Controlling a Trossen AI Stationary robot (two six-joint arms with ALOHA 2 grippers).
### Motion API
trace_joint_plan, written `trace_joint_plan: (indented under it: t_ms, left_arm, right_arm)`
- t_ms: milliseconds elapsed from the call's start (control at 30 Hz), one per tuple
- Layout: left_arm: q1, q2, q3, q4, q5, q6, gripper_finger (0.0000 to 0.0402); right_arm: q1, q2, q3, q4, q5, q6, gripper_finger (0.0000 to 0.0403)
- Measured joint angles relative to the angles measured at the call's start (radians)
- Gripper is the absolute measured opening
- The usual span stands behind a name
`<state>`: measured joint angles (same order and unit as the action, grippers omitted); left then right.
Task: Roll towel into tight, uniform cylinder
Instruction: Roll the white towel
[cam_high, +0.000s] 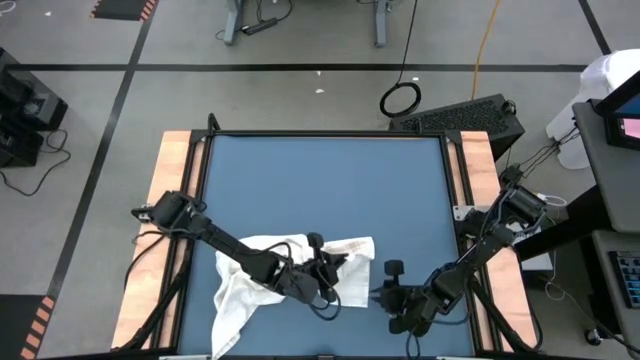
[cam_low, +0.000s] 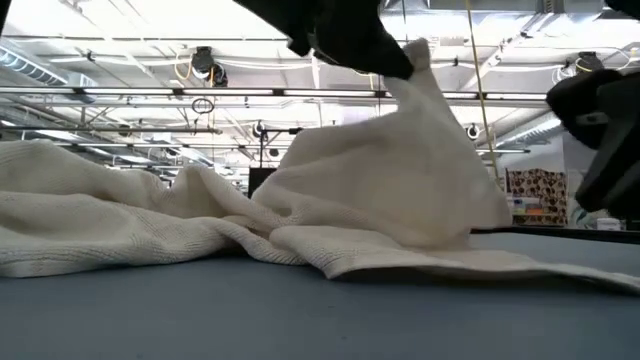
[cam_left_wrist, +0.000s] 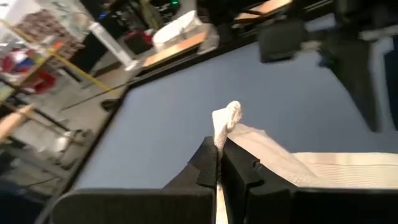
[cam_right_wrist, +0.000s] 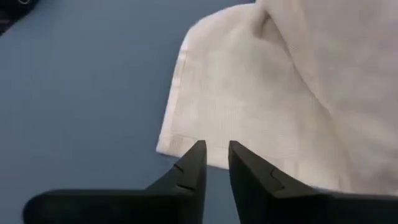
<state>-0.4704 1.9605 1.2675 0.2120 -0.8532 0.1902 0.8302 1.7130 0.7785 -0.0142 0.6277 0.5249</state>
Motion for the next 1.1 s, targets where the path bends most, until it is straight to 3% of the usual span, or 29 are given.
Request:
trace_joint_plan:
  t_ms: [133, 333, 467, 633, 867, 1100]
  left_arm:
    - [-0.009, -0.01, 0.0, -0.036, -0.079, 0.004, 0.0005]
    - [0.0, -0.013, 0.0, -0.038, -0.292, 0.11, 0.0005]
    - [0.038, -0.013, 0.0, -0.036, -0.307, 0.167, 0.0005]
    - [0.124, -0.013, 0.0, 0.004, -0.336, 0.348, 0.0005]
    - [0.195, -0.013, 0.028, 0.135, -0.333, 0.605, 0.0005]
    - [0.114, -0.013, 0.041, 0.069, -0.088, 0.426, 0.0005]
  right_arm:
    - [-0.025, 0.018, -0.042, 0.105, -0.004, -0.015, 0.0032]
    - [-0.06, 0.065, -0.057, 0.116, -0.019, 0.019, 0.0007]
    - [-0.082, 0.073, -0.057, 0.121, -0.088, 0.039, 0.0001]
    - [-0.09, 0.071, -0.055, 0.123, -0.138, 0.066, 0.0001]
    - [-0.088, 0.071, -0.055, 0.118, -0.148, 0.074, 0.0001]
    - [-0.068, 0.002, -0.058, 0.086, -0.164, 0.067, 0.0002]
